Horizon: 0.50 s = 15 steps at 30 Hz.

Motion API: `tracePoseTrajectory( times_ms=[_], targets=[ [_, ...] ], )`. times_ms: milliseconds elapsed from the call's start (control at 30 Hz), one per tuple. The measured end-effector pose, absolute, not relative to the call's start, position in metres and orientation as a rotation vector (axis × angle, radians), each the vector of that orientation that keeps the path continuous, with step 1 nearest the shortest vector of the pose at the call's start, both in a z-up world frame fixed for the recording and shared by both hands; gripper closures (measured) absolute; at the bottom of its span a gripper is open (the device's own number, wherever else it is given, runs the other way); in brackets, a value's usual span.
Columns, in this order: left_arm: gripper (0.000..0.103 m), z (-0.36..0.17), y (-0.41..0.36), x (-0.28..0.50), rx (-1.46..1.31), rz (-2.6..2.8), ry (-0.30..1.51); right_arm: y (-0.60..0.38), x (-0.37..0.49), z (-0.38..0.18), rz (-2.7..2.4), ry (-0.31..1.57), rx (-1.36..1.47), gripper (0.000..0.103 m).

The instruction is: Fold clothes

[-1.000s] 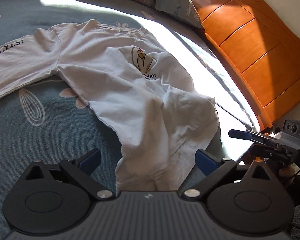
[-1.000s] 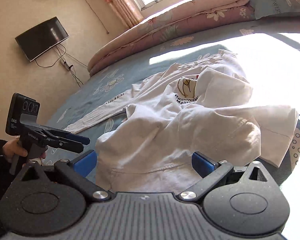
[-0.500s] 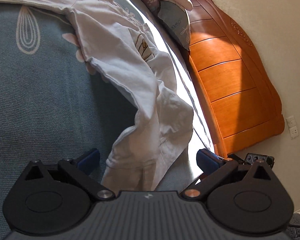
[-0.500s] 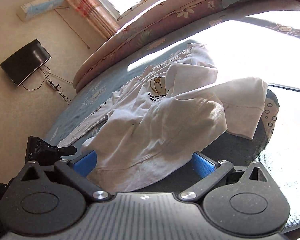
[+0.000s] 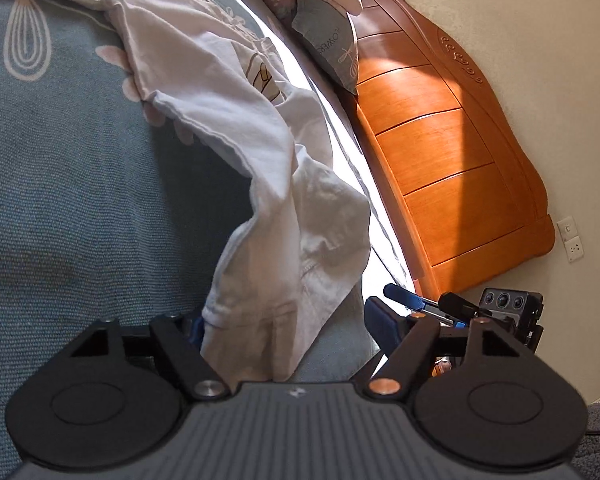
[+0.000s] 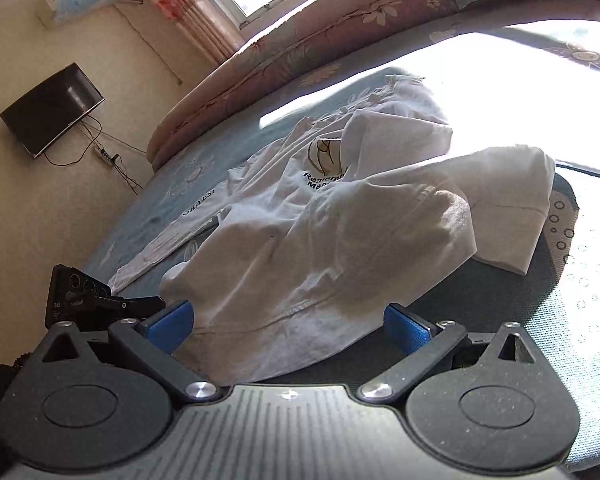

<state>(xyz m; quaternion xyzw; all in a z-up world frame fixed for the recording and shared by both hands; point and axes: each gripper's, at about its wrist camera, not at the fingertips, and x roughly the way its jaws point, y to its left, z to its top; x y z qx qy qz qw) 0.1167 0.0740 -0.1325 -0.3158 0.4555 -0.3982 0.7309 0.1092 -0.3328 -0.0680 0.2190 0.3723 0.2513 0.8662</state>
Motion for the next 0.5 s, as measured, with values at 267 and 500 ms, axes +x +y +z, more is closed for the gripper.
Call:
tracePoseTrajectory(
  times_ms=[267,500],
  targets=[
    [0.094,-0.151,0.08,0.125,-0.706,-0.754,1.068,-0.35,0.113,-0.082,0.455,0.804,0.494,0.0],
    [0.098,-0.143,0.073,0.122,-0.721,-0.684,1.091,-0.385,0.115,-0.087,0.365,0.769,0.609,0.0]
  ],
)
